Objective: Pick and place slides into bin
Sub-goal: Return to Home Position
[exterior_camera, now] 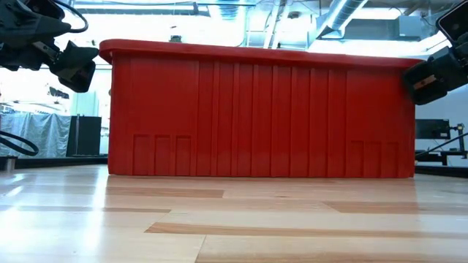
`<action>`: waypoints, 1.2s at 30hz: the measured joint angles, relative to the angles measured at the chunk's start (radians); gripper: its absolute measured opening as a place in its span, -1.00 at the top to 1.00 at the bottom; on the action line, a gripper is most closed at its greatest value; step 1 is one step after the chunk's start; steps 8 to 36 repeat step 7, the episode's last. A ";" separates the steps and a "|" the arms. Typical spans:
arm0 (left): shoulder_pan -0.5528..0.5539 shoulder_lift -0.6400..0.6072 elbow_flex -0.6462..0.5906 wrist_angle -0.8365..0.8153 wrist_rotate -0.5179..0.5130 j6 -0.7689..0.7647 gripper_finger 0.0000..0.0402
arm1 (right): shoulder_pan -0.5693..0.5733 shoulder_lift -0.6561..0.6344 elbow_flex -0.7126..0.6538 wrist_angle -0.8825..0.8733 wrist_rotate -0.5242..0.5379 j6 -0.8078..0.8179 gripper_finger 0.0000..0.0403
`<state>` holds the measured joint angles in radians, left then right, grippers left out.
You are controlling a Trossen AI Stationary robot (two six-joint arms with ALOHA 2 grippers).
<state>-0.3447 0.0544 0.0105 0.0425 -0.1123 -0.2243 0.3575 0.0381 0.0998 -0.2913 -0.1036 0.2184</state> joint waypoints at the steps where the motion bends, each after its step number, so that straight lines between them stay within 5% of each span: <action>1: 0.000 0.000 0.000 0.000 0.000 0.001 -0.05 | 0.000 0.000 0.000 0.000 0.000 0.000 0.49; 36: 0.000 0.000 0.000 0.000 0.000 0.000 -0.05 | 0.000 0.000 0.000 0.000 0.000 0.000 0.49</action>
